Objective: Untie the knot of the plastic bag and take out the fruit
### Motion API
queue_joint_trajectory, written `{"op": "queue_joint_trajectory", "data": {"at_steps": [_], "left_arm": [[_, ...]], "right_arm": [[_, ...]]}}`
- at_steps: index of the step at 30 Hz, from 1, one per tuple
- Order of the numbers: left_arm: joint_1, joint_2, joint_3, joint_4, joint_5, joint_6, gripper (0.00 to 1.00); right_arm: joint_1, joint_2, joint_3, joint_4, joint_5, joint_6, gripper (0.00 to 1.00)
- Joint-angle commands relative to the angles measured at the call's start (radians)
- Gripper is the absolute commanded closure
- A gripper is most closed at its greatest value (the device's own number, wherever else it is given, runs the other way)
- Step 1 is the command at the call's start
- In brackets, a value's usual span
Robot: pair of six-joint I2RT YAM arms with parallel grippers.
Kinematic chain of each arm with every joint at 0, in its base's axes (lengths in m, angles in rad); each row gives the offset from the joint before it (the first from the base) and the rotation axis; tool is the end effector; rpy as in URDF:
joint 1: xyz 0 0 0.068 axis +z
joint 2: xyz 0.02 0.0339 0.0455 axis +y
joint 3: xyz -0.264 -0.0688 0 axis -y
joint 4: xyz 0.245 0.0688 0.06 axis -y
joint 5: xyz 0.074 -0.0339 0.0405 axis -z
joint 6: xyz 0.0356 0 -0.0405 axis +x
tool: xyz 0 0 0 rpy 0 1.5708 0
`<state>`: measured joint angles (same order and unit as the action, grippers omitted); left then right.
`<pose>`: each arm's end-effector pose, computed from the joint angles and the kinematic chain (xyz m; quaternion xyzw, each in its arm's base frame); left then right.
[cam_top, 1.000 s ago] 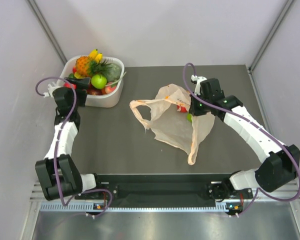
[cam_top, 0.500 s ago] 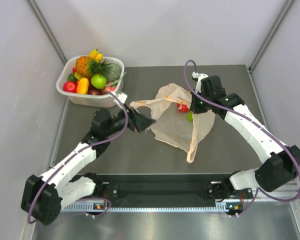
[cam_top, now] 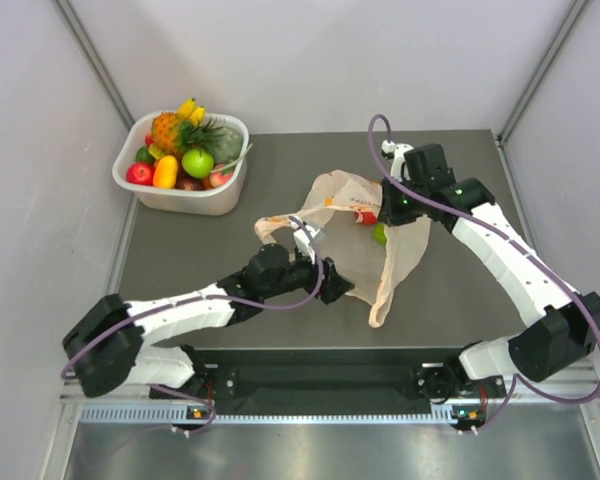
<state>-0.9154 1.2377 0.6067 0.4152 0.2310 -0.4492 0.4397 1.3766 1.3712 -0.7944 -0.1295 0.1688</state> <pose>0.1599 -0.2214 0.2436 0.2491 0.7363 -0.4623 0.4266 0.2609 0.1278 0.3528 -0.1490 0.9129 0.1696 0.3400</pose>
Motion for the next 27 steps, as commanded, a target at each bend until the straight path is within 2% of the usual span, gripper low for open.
{"op": "queue_joint_trajectory", "data": {"at_steps": [1, 8, 10, 14, 18, 22, 26, 27], "left_arm": [[-0.002, 0.092, -0.004, 0.184, -0.221, 0.038, 0.14], [-0.002, 0.432, 0.074, 0.342, -0.283, 0.032, 0.14], [0.0, 0.48, 0.076, 0.411, -0.286, 0.02, 0.14], [-0.002, 0.577, 0.081, 0.473, -0.274, -0.002, 0.14], [0.0, 0.609, 0.064, 0.517, -0.292, -0.016, 0.14], [0.0, 0.577, 0.027, 0.556, -0.295, -0.022, 0.13], [0.0, 0.505, 0.036, 0.521, -0.279, -0.013, 0.01], [0.0, 0.491, 0.042, 0.507, -0.285, -0.011, 0.01]], "right_arm": [[-0.007, -0.031, 0.057, -0.063, -0.024, -0.022, 1.0], [0.007, -0.065, 0.1, -0.071, -0.304, -0.086, 1.0], [0.008, -0.099, 0.103, -0.069, -0.428, -0.116, 1.0], [0.011, -0.149, 0.094, -0.063, -0.55, -0.152, 1.0], [0.01, -0.156, 0.077, -0.072, -0.507, -0.153, 1.0], [0.01, -0.111, 0.074, -0.112, -0.376, -0.152, 1.0], [0.01, -0.099, 0.055, -0.121, -0.314, -0.155, 1.0], [0.011, -0.1, 0.049, -0.118, -0.309, -0.158, 1.0]]}}
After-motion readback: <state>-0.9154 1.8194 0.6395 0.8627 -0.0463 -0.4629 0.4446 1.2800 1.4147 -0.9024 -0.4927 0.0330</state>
